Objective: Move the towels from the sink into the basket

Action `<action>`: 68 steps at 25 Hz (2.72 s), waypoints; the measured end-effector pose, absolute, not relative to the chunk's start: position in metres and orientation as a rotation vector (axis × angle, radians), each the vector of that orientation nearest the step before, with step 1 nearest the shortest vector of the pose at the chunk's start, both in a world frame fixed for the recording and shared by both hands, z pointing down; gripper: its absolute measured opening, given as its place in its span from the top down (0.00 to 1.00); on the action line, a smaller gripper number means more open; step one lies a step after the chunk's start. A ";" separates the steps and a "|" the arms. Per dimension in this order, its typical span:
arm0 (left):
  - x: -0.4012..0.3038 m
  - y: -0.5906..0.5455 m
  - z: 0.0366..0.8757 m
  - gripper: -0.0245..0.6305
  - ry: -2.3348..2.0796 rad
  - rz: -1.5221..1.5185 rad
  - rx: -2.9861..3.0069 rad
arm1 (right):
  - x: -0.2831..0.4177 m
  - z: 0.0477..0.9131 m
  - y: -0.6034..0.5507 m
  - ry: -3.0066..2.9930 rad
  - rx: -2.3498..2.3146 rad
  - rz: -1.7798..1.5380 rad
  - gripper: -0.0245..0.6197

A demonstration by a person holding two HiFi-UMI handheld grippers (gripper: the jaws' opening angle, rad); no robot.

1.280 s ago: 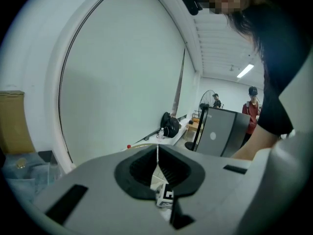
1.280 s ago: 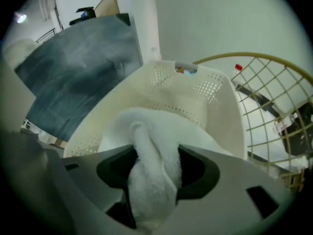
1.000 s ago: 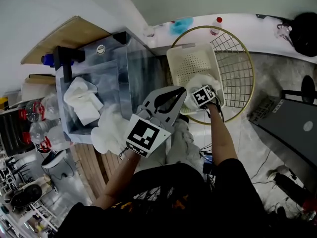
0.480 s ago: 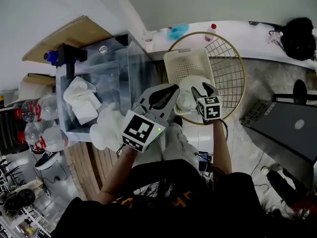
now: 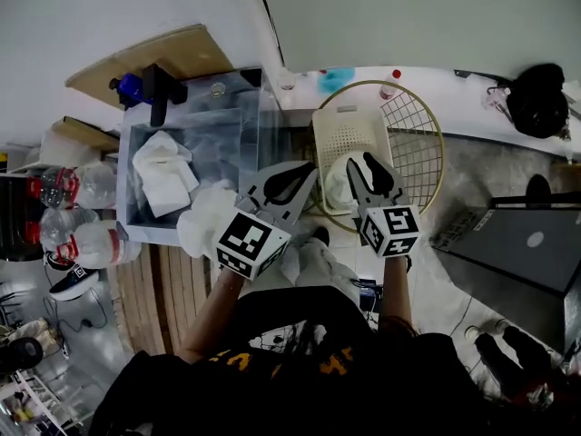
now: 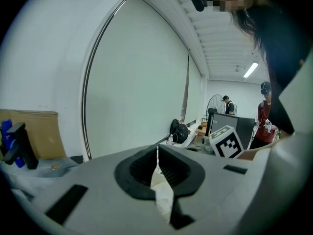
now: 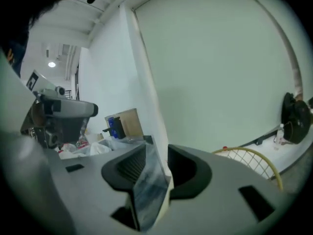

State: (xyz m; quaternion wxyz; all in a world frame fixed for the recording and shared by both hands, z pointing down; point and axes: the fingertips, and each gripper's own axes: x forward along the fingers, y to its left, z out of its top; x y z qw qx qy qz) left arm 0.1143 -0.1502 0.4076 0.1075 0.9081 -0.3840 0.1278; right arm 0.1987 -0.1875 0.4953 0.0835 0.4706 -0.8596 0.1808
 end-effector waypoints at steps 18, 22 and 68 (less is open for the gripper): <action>-0.086 -0.041 0.383 0.95 -1.146 0.266 2.698 | 0.003 0.411 -0.052 -2.688 1.391 0.382 0.82; -0.129 -0.031 0.392 0.95 -1.145 0.266 2.686 | -0.042 0.431 -0.024 -2.633 1.352 0.395 0.82; -0.162 -0.011 0.385 0.95 -1.126 0.198 2.724 | -0.047 0.425 -0.049 -2.208 1.591 0.046 0.78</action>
